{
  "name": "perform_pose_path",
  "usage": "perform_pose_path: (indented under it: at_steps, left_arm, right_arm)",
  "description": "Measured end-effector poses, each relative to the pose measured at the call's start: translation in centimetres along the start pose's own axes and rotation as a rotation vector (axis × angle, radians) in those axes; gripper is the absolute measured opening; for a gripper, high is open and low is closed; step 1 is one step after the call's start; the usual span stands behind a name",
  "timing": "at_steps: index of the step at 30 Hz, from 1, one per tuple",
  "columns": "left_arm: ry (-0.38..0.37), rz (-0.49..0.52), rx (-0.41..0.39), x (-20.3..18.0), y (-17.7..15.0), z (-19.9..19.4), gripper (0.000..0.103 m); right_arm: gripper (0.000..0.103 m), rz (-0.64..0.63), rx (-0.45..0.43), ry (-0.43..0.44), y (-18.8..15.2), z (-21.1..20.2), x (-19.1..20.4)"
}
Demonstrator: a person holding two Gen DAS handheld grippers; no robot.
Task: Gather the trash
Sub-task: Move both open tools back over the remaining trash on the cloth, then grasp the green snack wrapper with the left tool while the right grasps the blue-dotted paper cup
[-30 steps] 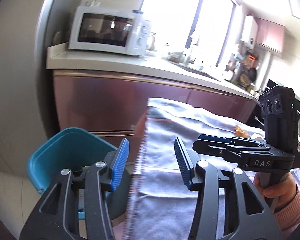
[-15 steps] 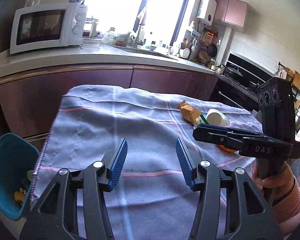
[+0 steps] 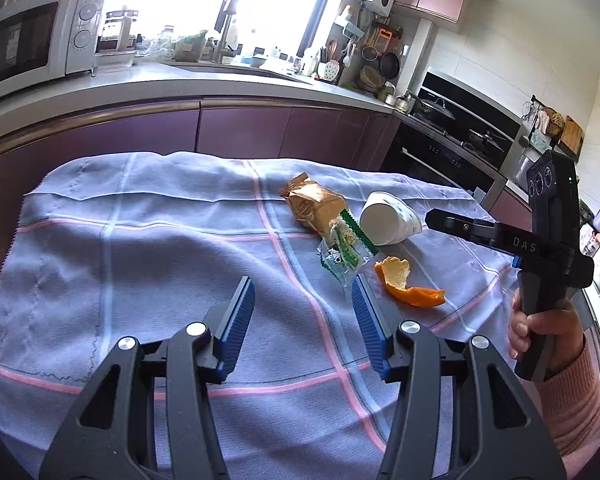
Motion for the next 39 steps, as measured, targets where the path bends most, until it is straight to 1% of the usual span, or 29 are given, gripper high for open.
perform_pose_path:
  at_steps: [4,8,11,19,25,27,33,35,36,38,39]
  left_arm:
    - [-0.019,0.008,0.023,-1.0,0.8,2.1,0.050]
    - [-0.034,0.020,0.044,-1.7,1.3,3.6,0.050]
    - [-0.035,0.032,0.066,-2.3,1.5,4.9,0.050]
    - [-0.037,0.017,0.123,-2.4,1.7,7.8,0.050]
    - [-0.070,-0.002,0.160,-2.5,1.7,9.7,0.050]
    - [-0.091,-0.006,0.169,-2.7,1.8,10.3,0.050]
    - [-0.120,-0.028,0.199,-2.8,2.0,12.0,0.047]
    - [-0.129,-0.034,0.205,-3.0,2.0,12.4,0.042]
    - [-0.133,-0.036,0.207,-3.0,2.0,12.6,0.041]
    - [-0.139,-0.042,0.211,-3.0,1.9,12.9,0.036]
    - [-0.142,-0.045,0.214,-3.0,1.9,13.1,0.034]
  right_arm:
    - [0.041,0.042,-0.018,-0.026,1.7,-0.2,-2.8]
    - [0.041,0.089,-0.017,-0.039,3.0,0.1,-5.3]
    - [0.041,0.102,-0.016,-0.048,3.7,0.6,-6.4]
    - [0.041,0.155,0.035,-0.033,4.6,2.7,-8.1]
    - [0.042,0.169,0.074,-0.002,4.4,3.8,-8.2]
    - [0.041,0.158,0.083,0.007,4.0,4.0,-7.9]
    - [0.041,0.135,0.094,0.041,3.2,3.7,-7.2]
    - [0.041,0.131,0.095,0.049,2.9,3.5,-7.0]
    - [0.040,0.130,0.097,0.054,2.7,3.4,-6.9]
    - [0.035,0.124,0.099,0.064,2.3,3.1,-6.7]
    - [0.034,0.121,0.098,0.067,2.1,3.0,-6.6]
Point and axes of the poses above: each gripper's, at about its wrist camera, not at the fingertips, and z roughly the way its jaws point, x to its left, y to its top, the point moved 7 cm from there along z, roughly the way its jaws point, and after that the axes turned 15 degrees about z, right-handed, at the moved point
